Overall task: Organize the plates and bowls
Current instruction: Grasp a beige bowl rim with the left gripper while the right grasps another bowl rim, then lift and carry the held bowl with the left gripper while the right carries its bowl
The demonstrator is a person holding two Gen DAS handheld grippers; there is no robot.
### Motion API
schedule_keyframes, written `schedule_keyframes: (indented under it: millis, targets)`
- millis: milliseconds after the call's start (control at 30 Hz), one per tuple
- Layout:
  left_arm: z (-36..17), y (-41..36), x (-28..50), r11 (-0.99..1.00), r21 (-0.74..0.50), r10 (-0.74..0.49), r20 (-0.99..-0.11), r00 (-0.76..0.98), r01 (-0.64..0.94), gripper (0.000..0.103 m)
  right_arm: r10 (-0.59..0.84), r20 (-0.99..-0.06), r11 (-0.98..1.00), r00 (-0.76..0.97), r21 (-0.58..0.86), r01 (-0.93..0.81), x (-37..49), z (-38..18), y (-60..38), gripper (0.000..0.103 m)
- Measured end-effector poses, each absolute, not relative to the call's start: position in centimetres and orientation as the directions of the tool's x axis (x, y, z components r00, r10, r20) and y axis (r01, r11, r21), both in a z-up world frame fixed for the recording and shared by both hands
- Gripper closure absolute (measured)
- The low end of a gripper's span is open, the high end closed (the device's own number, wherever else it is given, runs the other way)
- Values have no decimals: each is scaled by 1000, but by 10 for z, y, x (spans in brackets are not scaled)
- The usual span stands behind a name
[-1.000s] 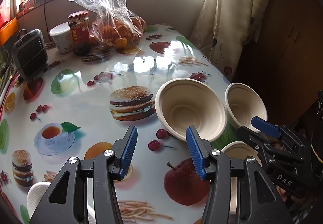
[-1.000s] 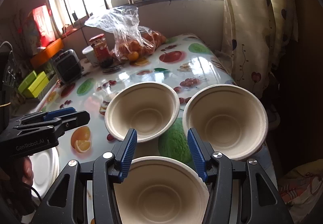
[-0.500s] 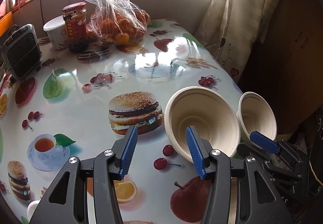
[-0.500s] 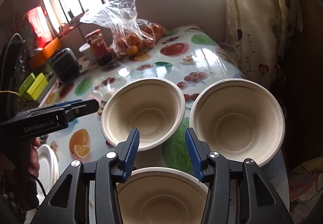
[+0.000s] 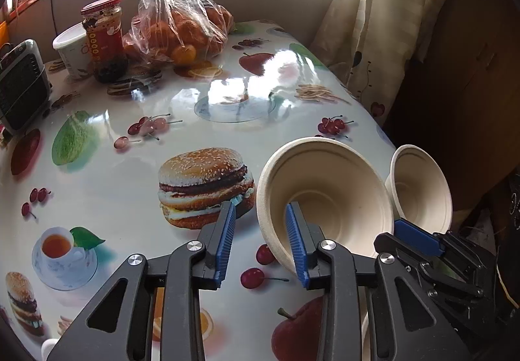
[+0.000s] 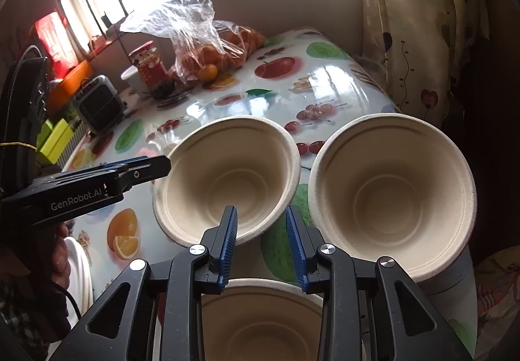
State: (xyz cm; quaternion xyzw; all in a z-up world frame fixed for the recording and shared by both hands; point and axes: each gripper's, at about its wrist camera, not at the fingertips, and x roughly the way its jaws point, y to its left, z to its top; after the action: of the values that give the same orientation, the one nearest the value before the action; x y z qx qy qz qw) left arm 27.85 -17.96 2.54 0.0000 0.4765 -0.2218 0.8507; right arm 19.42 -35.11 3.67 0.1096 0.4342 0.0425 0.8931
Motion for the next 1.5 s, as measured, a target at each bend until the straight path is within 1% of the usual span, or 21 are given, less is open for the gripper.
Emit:
schedule_keyframes:
  millis: [100,233,300,400,700,1500]
  targets:
    - [24,-181,281,899,-219,-384,-811,441,379,75,175,-766,969,619,245,28,196,35,-353,73]
    - [20,-184,286,893,-239,-397,-816,420,380,76,185,-768,965,613,261,35,197,31,-355,74]
    - [18,-185,287,893,-241,-397,-819,415,379,78,186,-767,964,614,263,37,198,31,-356,77]
    - [17,-186,287,890,-248,-404,-818,409,382,79,188,-766,962,615,268,40,199,30,-356,78]
    - [17,-185,288,892,-250,-402,-819,410,376,85,188,-766,962,615,268,40,200,30,-356,78]
    - [31,-179,275,893,-233,-402,-797,451,384,85,184,-745,964,641,265,31,193,40,-352,80]
